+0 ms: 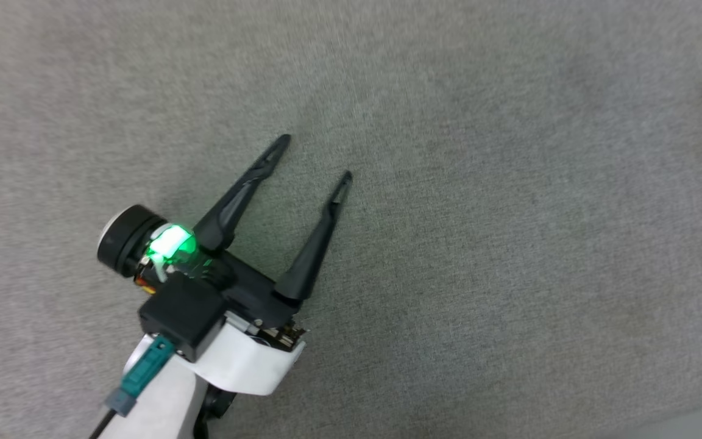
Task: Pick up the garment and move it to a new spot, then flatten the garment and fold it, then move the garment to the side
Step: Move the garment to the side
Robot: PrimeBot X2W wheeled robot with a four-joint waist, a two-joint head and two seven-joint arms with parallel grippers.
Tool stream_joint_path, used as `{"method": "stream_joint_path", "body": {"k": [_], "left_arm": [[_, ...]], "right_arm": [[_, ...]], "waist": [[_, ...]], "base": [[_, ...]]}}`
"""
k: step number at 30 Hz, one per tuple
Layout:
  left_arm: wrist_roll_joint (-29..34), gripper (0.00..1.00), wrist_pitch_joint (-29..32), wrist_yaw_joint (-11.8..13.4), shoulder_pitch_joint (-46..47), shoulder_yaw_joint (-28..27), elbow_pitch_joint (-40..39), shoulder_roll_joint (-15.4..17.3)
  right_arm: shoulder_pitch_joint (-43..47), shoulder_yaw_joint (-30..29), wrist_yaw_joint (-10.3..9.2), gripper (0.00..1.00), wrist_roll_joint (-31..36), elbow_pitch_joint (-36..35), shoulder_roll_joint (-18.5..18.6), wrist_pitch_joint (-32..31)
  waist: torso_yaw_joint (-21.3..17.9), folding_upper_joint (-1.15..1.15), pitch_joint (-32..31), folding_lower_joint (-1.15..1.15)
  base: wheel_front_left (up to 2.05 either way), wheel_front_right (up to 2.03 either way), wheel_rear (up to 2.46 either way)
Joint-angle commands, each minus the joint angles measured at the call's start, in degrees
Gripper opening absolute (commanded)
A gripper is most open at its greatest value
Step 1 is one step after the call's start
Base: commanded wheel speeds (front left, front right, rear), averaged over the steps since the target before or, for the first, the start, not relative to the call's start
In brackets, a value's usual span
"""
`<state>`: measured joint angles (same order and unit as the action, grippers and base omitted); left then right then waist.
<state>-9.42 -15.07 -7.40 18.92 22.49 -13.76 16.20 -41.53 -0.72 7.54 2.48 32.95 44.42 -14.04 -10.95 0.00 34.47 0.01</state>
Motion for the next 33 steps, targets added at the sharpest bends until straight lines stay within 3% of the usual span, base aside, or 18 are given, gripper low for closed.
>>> {"method": "stream_joint_path", "body": {"k": [1,6,18,26,33], "left_arm": [[-0.4,1.00,-0.1,0.1,-1.4,-1.2,0.1,-0.5],[-2.6,1.00,-0.1,0.4,-5.0,-6.8,1.0,-3.2],[-3.8,1.00,-0.1,1.0,-14.4,-20.7,4.6,-6.3],[-2.5,1.00,-0.1,0.9,-19.5,-24.3,7.7,-8.1],[-2.1,1.00,-0.1,0.5,-21.7,-25.2,10.9,-10.0]], "right_arm": [[-1.1,-0.5,-0.09,1.00,-1.0,-0.9,-1.0,1.0],[-1.1,-3.3,-0.09,1.00,-5.9,-4.0,-6.1,4.2],[12.2,-2.2,-0.08,1.00,-16.8,-18.7,-19.4,15.2],[24.5,-2.9,-0.08,1.00,-16.9,-26.5,-29.2,21.6],[33.0,-2.5,-0.08,1.00,-15.3,-27.3,-36.5,25.7]], "waist": [[1.1,0.00,-3.9,-0.01],[2.7,0.00,-10.0,-0.01],[7.8,0.00,-23.0,-0.01],[10.2,0.00,-27.6,-0.01],[11.3,0.00,-29.4,-0.01]], "base": [[0.00,0.00,0.00],[0.00,0.00,0.00],[0.00,0.00,0.00],[0.00,0.00,0.00],[0.00,0.00,0.00]]}}
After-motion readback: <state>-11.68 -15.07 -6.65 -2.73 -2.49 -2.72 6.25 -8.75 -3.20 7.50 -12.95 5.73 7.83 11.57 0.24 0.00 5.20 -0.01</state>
